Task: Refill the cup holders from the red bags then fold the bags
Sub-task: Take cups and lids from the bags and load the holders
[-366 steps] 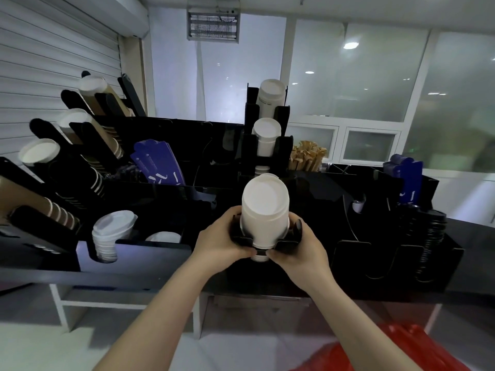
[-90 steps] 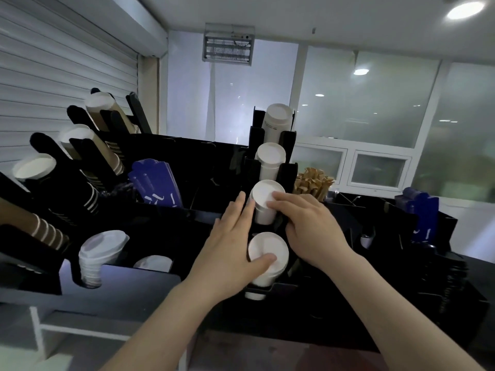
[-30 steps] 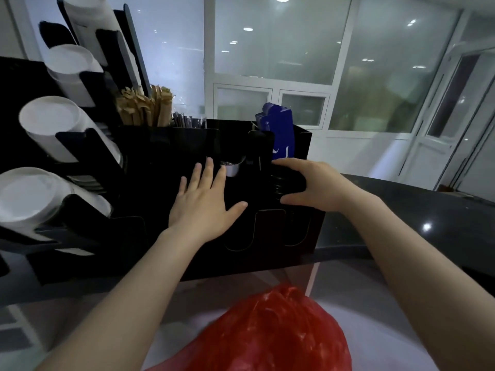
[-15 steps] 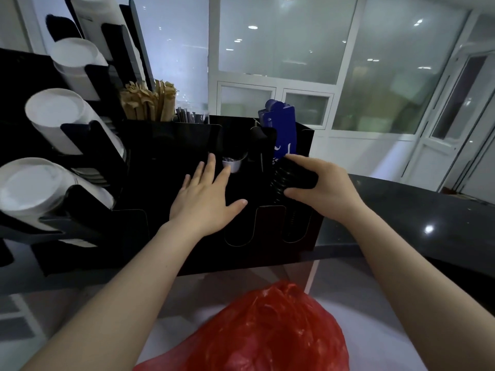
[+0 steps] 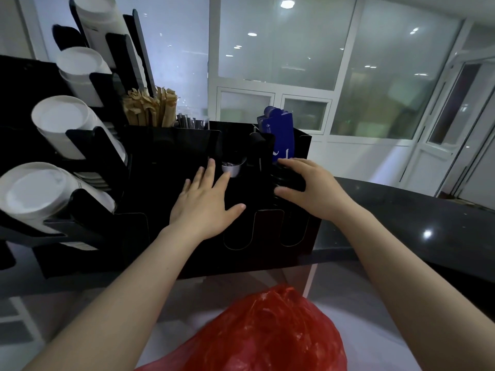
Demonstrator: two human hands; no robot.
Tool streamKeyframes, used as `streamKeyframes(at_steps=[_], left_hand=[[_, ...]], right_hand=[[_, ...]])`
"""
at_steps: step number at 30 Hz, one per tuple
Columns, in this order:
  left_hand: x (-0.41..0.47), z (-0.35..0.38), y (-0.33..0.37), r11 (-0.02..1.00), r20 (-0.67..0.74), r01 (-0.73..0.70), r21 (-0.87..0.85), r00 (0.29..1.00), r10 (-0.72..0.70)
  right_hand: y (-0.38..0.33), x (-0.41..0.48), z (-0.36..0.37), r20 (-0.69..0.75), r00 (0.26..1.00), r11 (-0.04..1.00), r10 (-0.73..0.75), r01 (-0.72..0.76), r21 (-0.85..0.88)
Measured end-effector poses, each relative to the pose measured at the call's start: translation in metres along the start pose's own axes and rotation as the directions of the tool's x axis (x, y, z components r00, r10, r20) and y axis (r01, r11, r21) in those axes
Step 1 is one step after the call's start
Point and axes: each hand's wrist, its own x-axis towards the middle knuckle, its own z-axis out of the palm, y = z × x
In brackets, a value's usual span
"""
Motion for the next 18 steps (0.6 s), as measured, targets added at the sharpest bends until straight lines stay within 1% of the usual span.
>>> streamKeyframes(at_steps=[6, 10, 12, 14, 18], left_hand=[[0.001, 0.001, -0.001, 1.0, -0.005, 0.001, 0.008, 1.0, -0.001], [0.002, 0.003, -0.002, 1.0, -0.015, 0.0, 0.018, 1.0, 0.0], [0.002, 0.004, -0.003, 1.0, -0.023, 0.001, 0.017, 1.0, 0.0], [0.002, 0.005, -0.003, 1.0, -0.026, 0.0, 0.019, 1.0, 0.0], [0.003, 0.006, -0.003, 1.0, -0.025, 0.0, 0.018, 1.0, 0.0]], right_hand=[[0.0, 0.012, -0.009, 0.041, 0.997, 0.998, 0.063, -0.064, 0.014], [0.0, 0.017, -0.012, 0.164, 0.978, 0.992, 0.127, -0.127, -0.015], [-0.001, 0.018, -0.012, 0.205, 0.969, 0.991, 0.136, -0.137, -0.009], [-0.003, 0.018, -0.011, 0.207, 0.971, 0.993, 0.121, -0.119, -0.021], [-0.006, 0.017, -0.006, 0.16, 0.981, 0.99, 0.112, -0.097, -0.1]])
